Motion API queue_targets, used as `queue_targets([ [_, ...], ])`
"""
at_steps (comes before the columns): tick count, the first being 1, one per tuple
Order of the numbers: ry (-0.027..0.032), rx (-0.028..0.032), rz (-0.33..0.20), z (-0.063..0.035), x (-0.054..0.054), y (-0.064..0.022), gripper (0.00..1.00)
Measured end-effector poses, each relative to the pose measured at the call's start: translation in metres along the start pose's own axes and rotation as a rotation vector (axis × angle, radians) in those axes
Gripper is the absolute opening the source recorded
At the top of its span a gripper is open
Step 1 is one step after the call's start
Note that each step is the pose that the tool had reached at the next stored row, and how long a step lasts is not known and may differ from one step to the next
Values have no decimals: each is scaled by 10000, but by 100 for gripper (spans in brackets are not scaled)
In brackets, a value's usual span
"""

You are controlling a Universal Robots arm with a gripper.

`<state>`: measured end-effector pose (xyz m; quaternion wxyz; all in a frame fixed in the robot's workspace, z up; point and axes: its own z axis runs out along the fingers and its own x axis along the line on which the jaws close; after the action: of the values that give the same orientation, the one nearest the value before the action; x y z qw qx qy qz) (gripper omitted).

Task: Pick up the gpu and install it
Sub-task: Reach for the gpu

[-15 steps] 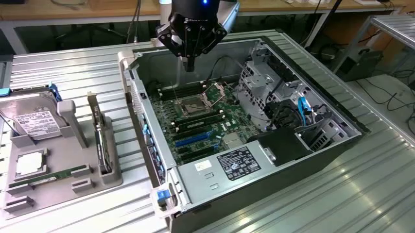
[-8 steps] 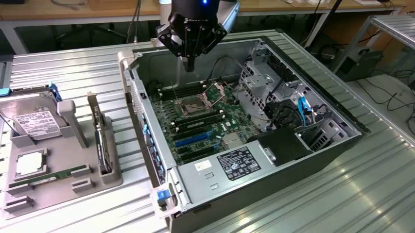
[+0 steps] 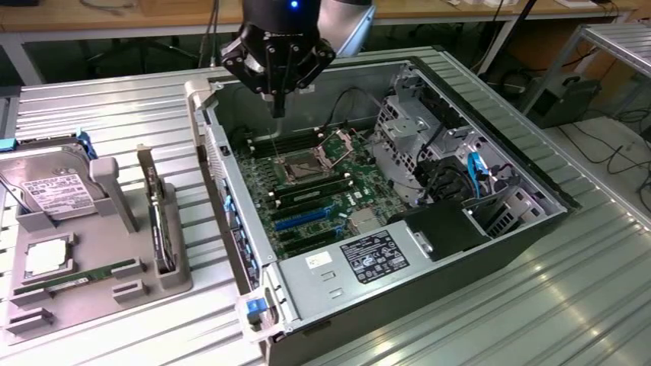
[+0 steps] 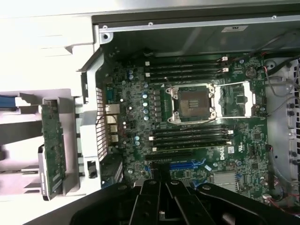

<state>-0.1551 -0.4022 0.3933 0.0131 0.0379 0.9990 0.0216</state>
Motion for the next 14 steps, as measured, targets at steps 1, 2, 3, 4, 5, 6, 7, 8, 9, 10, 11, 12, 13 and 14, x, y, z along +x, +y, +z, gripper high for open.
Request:
queue_targets([
  [1,1,0,0,-2,44,-8,11],
  [2,1,1,-3,-4,114,-23,11],
  [3,1,1,-1,-5,160,-32,11],
  [4,1,0,0,-5,210,-44,11],
  [5,1,0,-3,-5,307,-67,11],
  [6,1,1,0,-2,377,-83,11],
  [7,1,2,0,3,428,-95,11],
  [8,1,2,-1,7,465,-104,11],
  [9,-1,2,-3,17,521,-116,11],
  [10,0,8,-2,25,562,-124,11],
  [11,0,14,0,37,611,-134,11],
  [12,0,20,-1,48,657,-142,11],
  [13,-1,27,-2,59,699,-149,11],
  [14,-1,35,-3,70,745,-157,11],
])
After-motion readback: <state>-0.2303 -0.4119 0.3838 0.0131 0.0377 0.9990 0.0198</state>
